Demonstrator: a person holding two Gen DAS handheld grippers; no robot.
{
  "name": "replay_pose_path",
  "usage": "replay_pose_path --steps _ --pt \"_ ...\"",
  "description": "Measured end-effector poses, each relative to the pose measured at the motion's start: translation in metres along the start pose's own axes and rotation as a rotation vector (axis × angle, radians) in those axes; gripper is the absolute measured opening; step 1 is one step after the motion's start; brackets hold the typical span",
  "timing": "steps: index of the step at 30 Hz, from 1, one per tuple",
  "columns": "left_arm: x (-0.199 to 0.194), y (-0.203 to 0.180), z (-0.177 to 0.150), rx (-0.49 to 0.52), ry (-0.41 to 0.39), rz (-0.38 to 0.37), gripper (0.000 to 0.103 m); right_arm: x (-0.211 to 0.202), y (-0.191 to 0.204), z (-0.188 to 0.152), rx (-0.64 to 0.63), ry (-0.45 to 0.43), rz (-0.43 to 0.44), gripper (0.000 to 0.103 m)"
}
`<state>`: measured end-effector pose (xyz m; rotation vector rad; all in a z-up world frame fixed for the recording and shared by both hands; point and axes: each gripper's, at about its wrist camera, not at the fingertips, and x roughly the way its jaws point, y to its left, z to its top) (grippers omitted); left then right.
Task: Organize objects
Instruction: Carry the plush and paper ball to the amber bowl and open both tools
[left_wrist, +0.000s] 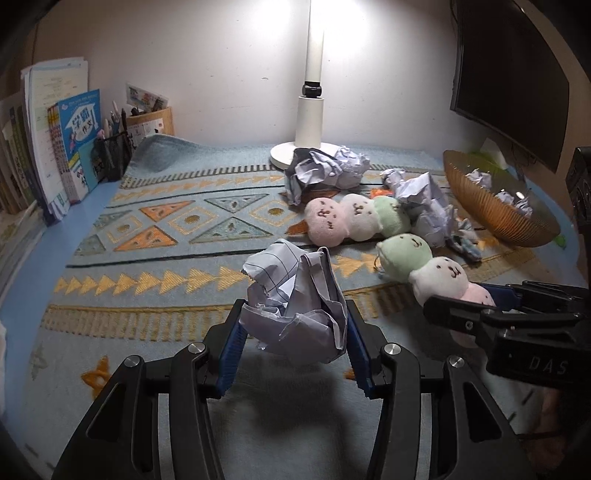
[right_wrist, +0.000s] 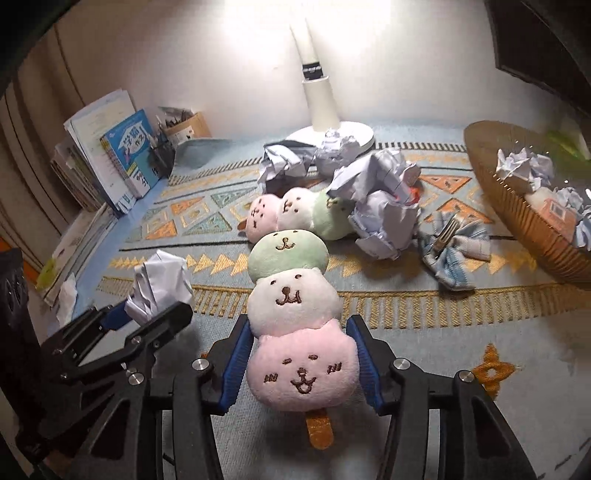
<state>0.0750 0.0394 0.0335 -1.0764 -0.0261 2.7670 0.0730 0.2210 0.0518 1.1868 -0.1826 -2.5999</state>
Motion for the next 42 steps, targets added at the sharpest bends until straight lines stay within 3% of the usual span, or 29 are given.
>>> replay_pose_path --steps 5,11,14,17,21,25,32,33,36,42 --pt "-0.015 -0.026 0.009 -0.019 -0.027 -0.07 0.047 -0.051 -0.013 0.01 -0.009 -0.114 -0.042 0.051" --pt "-0.038 -0.074 0.036 0.037 -0.11 -0.128 0.047 -0.1 -0.039 0.022 -0.011 -0.234 -0.118 0.051" --pt "-0.048 -0.099 0.056 0.064 -0.186 -0.115 0.047 -0.117 -0.063 0.033 0.004 -0.275 -0.173 0.051" --pt "-0.048 -0.126 0.079 0.089 -0.225 -0.157 0.047 -0.132 -0.095 0.05 0.05 -0.303 -0.221 0.051" --pt "-0.03 -0.161 0.105 0.132 -0.233 -0.201 0.047 -0.131 -0.136 0.076 0.1 -0.295 -0.294 0.051" --pt "0.008 -0.189 0.124 0.114 -0.181 -0.266 0.047 -0.117 -0.174 0.09 0.186 -0.269 -0.346 0.052" --pt "0.066 -0.233 0.138 0.157 -0.111 -0.33 0.051 -0.086 -0.227 0.089 0.318 -0.182 -0.412 0.059" --pt "0.071 -0.237 0.138 0.156 -0.105 -0.334 0.053 -0.083 -0.23 0.087 0.321 -0.173 -0.403 0.059" --pt "0.077 -0.243 0.132 0.167 -0.093 -0.307 0.073 -0.082 -0.225 0.081 0.292 -0.176 -0.393 0.059" --pt "0.058 -0.23 0.118 0.159 -0.089 -0.326 0.073 -0.091 -0.193 0.076 0.245 -0.202 -0.355 0.059"
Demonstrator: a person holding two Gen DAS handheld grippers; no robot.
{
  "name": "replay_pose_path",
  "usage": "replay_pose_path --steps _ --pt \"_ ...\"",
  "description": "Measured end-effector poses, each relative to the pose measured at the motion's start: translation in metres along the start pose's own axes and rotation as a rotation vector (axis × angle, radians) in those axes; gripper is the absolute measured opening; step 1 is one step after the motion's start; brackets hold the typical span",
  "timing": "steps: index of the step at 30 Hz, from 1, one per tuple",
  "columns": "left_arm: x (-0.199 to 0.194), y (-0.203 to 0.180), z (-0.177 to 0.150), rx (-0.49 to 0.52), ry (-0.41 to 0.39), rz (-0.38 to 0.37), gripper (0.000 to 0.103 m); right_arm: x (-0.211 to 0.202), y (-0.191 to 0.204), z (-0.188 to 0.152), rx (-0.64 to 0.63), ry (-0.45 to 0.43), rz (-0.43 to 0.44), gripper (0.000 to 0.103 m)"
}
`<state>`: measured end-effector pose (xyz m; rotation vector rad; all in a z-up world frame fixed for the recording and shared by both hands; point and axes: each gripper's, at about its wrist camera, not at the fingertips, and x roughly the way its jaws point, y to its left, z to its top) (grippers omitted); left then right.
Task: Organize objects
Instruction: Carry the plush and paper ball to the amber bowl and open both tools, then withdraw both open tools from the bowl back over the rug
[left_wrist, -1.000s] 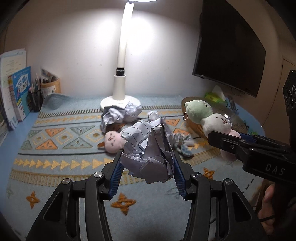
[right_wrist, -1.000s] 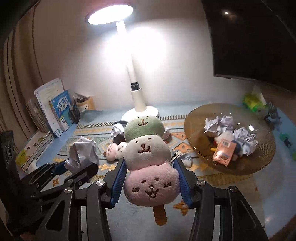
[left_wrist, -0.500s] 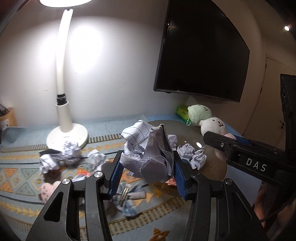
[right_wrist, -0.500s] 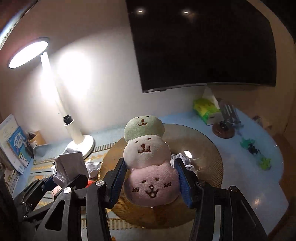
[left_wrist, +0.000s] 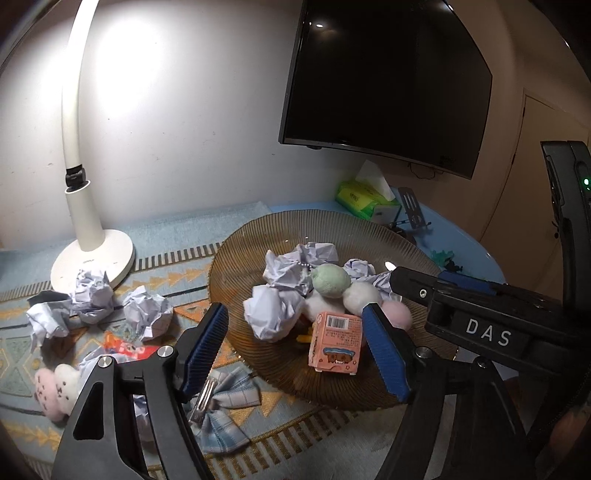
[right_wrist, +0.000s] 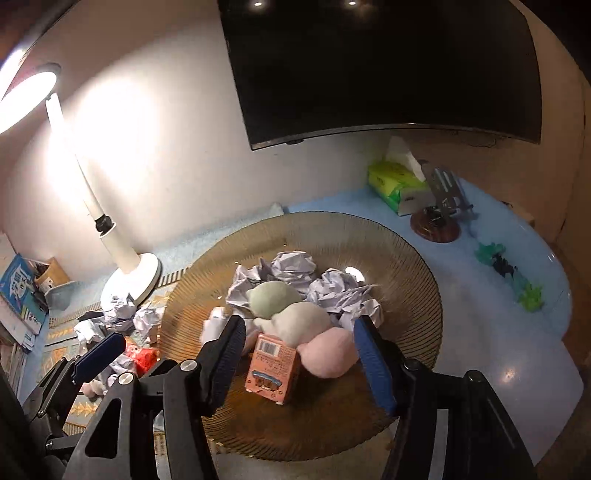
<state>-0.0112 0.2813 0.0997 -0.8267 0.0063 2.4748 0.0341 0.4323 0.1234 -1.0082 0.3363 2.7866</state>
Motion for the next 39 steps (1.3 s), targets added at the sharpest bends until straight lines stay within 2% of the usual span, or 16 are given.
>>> replay_pose_path --steps 4,7,8,9,11,14,17,21,28,30,32,33,35,39 --pt "-0.03 0.016 -0.007 -0.009 -0.025 0.037 0.073 -0.017 0.033 -0.009 -0.05 -0.019 0.051 0.068" --pt "-0.06 0.035 -0.014 -0.037 -0.044 0.075 0.074 -0.029 0.062 -0.022 -0.093 -0.032 0.113 0.069" --pt "-0.072 0.044 -0.02 -0.047 -0.055 0.09 0.075 -0.031 0.071 -0.027 -0.109 -0.035 0.132 0.069" --pt "-0.086 0.054 -0.027 -0.065 -0.071 0.112 0.081 -0.032 0.081 -0.033 -0.124 -0.035 0.146 0.069" --pt "-0.111 0.076 -0.044 -0.112 -0.096 0.174 0.084 -0.03 0.1 -0.046 -0.154 -0.023 0.174 0.072" --pt "-0.139 0.106 -0.072 -0.115 -0.093 0.278 0.084 -0.02 0.128 -0.067 -0.19 -0.001 0.205 0.079" --pt "-0.152 0.143 -0.097 -0.155 -0.074 0.378 0.084 -0.004 0.153 -0.086 -0.225 0.034 0.235 0.08" --pt "-0.158 0.184 -0.116 -0.215 -0.051 0.471 0.084 0.012 0.18 -0.111 -0.28 0.076 0.257 0.08" --pt "-0.147 0.211 -0.141 -0.296 0.003 0.5 0.084 0.035 0.196 -0.137 -0.346 0.086 0.212 0.08" --pt "-0.147 0.212 -0.141 -0.285 -0.003 0.497 0.085 0.038 0.194 -0.134 -0.328 0.086 0.211 0.08" --pt "-0.144 0.212 -0.142 -0.289 0.014 0.512 0.086 0.039 0.189 -0.131 -0.298 0.079 0.19 0.09" --pt "-0.141 0.212 -0.142 -0.288 0.034 0.522 0.086 0.039 0.187 -0.13 -0.287 0.08 0.194 0.092" --pt "-0.134 0.211 -0.142 -0.278 0.074 0.539 0.086 0.039 0.185 -0.129 -0.277 0.087 0.215 0.092" --pt "-0.122 0.206 -0.142 -0.234 0.14 0.55 0.086 0.041 0.19 -0.132 -0.3 0.099 0.2 0.093"
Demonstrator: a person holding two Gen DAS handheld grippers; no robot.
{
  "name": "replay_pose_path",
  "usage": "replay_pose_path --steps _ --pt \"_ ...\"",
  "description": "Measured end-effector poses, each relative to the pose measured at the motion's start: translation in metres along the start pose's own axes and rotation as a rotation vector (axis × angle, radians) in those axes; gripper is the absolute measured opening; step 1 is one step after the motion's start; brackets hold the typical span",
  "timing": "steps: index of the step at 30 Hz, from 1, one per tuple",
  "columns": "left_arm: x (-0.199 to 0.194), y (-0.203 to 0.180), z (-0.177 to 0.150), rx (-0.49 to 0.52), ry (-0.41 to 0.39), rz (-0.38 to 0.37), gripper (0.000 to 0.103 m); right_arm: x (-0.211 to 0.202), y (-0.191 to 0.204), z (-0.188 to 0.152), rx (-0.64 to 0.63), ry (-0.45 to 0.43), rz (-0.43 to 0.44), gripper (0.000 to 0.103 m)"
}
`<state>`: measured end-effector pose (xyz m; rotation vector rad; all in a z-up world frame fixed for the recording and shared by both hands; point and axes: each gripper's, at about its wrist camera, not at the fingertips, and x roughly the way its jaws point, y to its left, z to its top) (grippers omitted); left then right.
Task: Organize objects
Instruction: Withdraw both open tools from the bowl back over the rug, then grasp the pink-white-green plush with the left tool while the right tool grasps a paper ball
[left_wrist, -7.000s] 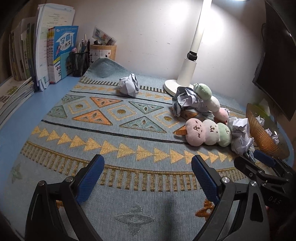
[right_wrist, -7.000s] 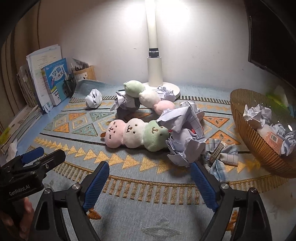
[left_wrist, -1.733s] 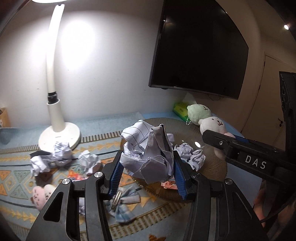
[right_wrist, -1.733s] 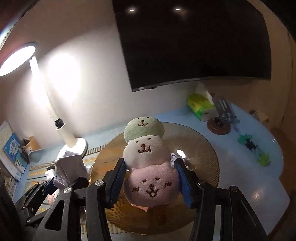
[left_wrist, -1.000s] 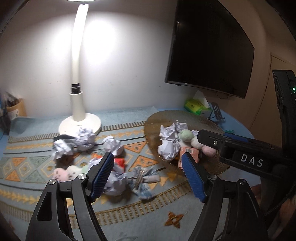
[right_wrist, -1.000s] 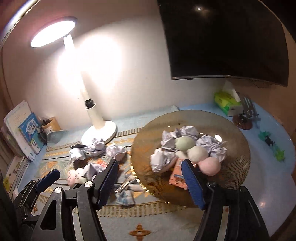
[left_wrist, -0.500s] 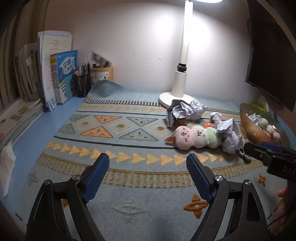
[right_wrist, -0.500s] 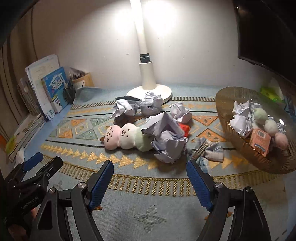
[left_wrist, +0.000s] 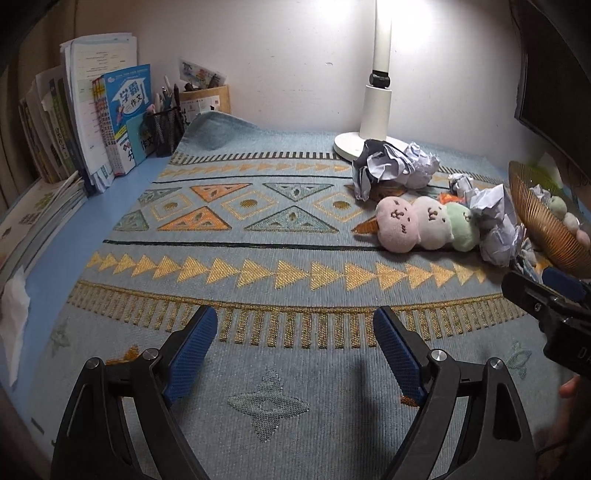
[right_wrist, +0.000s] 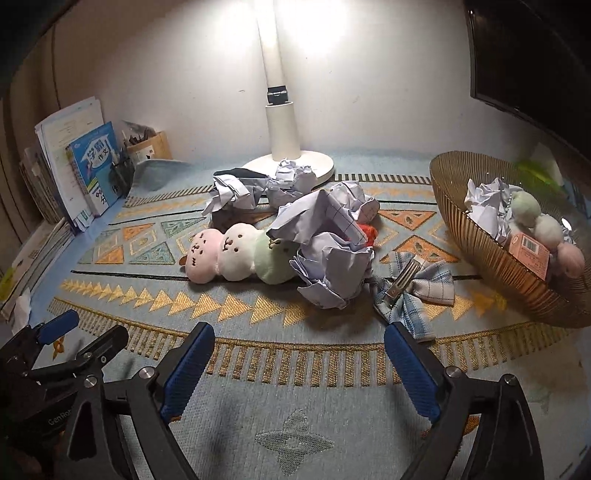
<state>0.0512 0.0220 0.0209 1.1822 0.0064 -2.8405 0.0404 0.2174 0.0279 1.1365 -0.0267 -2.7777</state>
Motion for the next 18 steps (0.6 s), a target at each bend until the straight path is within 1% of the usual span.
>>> replay_pose_path --steps 3,5,7,8,13,18 --pt "-0.003 -0.007 -0.002 0.044 -0.011 0.01 0.086 -0.002 0.006 -0.002 -0.029 -0.013 -0.023 0.093" --pt "-0.006 -0.012 -0.003 0.071 -0.025 0.011 0.088 -0.003 0.008 -0.002 -0.043 -0.019 -0.03 0.095" --pt "-0.008 -0.015 -0.003 0.09 -0.036 0.017 0.099 -0.004 0.009 -0.002 -0.046 -0.027 -0.03 0.096" --pt "-0.009 -0.017 -0.003 0.097 -0.042 0.018 0.1 -0.005 0.008 -0.002 -0.045 -0.033 -0.025 0.096" --pt "-0.011 -0.021 -0.004 0.118 -0.053 0.02 0.1 -0.008 0.006 -0.003 -0.033 -0.047 0.008 0.096" --pt "-0.012 -0.02 -0.004 0.116 -0.061 0.014 0.1 -0.006 -0.012 0.0 0.052 -0.034 0.057 0.096"
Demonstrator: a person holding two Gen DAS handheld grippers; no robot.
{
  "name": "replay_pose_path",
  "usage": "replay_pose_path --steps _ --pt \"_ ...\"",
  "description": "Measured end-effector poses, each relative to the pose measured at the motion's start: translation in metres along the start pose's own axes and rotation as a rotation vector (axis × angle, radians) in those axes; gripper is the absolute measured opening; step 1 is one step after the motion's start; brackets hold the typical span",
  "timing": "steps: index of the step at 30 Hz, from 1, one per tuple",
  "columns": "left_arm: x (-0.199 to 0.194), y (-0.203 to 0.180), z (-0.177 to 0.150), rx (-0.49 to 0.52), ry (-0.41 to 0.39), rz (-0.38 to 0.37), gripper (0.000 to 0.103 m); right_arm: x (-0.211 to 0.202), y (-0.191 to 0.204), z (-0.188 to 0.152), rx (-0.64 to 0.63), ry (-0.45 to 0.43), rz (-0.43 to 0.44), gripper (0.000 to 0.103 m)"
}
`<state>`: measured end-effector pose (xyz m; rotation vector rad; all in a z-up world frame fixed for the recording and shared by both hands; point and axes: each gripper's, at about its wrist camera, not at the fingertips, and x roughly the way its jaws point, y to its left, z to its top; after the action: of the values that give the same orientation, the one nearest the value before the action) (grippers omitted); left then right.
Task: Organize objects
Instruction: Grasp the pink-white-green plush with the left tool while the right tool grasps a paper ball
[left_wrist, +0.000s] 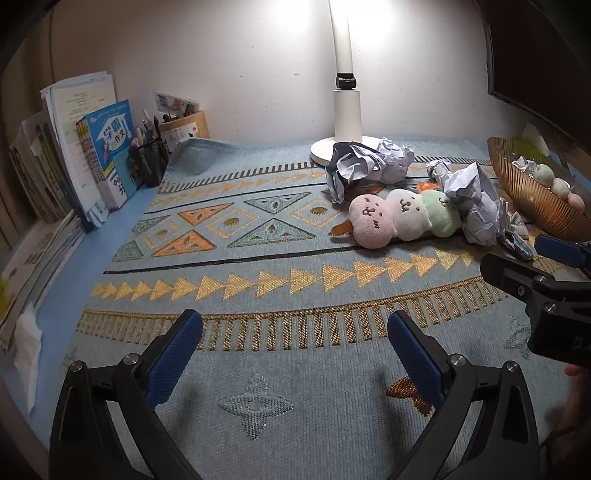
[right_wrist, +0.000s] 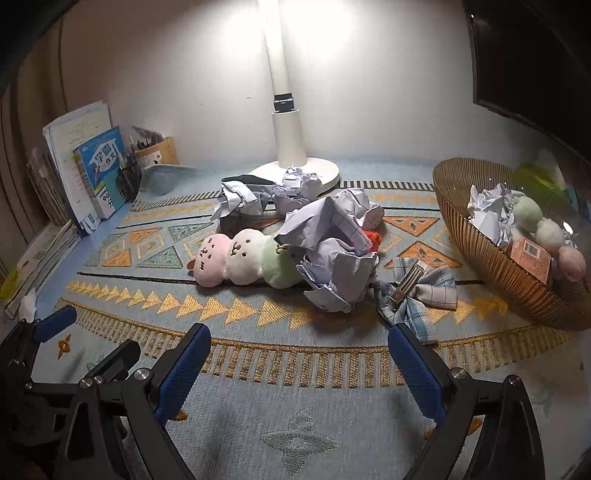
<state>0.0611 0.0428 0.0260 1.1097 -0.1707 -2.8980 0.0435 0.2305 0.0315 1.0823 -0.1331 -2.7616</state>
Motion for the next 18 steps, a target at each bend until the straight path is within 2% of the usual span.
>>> replay_pose_path --steps 4,6,10,14,16,18 --pt "-0.004 0.002 0.0 -0.007 -0.017 -0.024 0.1 -0.002 -0.037 0.002 0.164 0.007 0.069 0.096" --pt "-0.004 0.003 0.001 -0.004 -0.01 -0.077 0.1 0.003 -0.049 0.003 0.223 0.039 0.104 0.097" --pt "0.006 0.006 0.007 -0.028 0.042 -0.177 0.1 0.01 -0.051 0.009 0.234 0.084 0.122 0.097" --pt "0.019 0.003 0.031 -0.05 0.062 -0.295 0.1 0.01 -0.04 0.029 0.199 0.062 0.099 0.096" --pt "0.026 -0.006 0.046 0.009 0.045 -0.357 0.1 0.011 -0.036 0.037 0.164 0.045 0.067 0.096" --pt "0.033 -0.02 0.056 0.159 0.004 -0.409 0.1 0.02 -0.031 0.041 0.114 0.067 0.033 0.096"
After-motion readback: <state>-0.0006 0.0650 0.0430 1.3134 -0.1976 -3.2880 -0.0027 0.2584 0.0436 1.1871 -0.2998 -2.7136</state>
